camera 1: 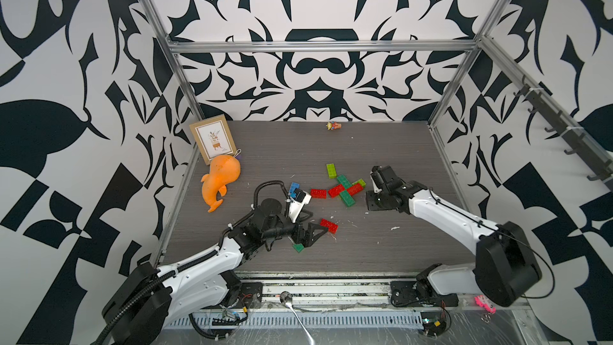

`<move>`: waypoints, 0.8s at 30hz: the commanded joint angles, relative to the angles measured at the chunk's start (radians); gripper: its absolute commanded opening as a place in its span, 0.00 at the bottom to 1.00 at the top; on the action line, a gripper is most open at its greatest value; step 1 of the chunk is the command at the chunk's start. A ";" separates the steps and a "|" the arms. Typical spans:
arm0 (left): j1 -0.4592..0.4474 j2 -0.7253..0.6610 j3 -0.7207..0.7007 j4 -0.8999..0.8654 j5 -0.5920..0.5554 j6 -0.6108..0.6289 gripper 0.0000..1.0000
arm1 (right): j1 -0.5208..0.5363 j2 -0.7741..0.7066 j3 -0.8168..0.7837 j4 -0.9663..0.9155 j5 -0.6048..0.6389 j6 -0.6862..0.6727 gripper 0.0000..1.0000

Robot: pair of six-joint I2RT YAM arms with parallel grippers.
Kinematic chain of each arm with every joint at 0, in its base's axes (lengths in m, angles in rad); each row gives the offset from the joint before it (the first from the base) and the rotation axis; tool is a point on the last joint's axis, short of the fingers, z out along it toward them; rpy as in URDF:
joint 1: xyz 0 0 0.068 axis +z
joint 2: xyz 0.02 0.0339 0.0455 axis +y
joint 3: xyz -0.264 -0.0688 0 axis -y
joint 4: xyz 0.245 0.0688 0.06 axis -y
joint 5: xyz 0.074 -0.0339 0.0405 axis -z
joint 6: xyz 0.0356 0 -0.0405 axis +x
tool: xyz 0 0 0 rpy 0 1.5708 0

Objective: Assemble a small pinwheel with lego
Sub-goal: Pick up the lego brick from the center of the board, then assemble the lego brick with the lego brick.

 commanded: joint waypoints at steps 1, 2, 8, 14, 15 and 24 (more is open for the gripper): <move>-0.004 0.035 0.040 0.036 0.060 -0.046 1.00 | 0.005 -0.037 0.092 -0.053 -0.046 -0.100 0.12; -0.004 0.045 0.041 0.047 0.061 -0.064 1.00 | 0.005 -0.020 0.121 -0.067 -0.067 -0.116 0.11; -0.002 0.043 0.042 0.046 0.067 -0.077 1.00 | 0.043 0.112 0.259 -0.083 -0.135 -0.188 0.10; -0.002 0.017 0.039 0.026 0.054 -0.056 1.00 | 0.061 0.243 0.364 -0.095 -0.142 -0.221 0.09; -0.002 0.016 0.040 0.024 0.055 -0.055 1.00 | 0.064 0.261 0.375 -0.095 -0.145 -0.226 0.08; -0.003 0.022 0.044 0.016 0.059 -0.049 1.00 | 0.068 0.359 0.423 -0.090 -0.132 -0.253 0.07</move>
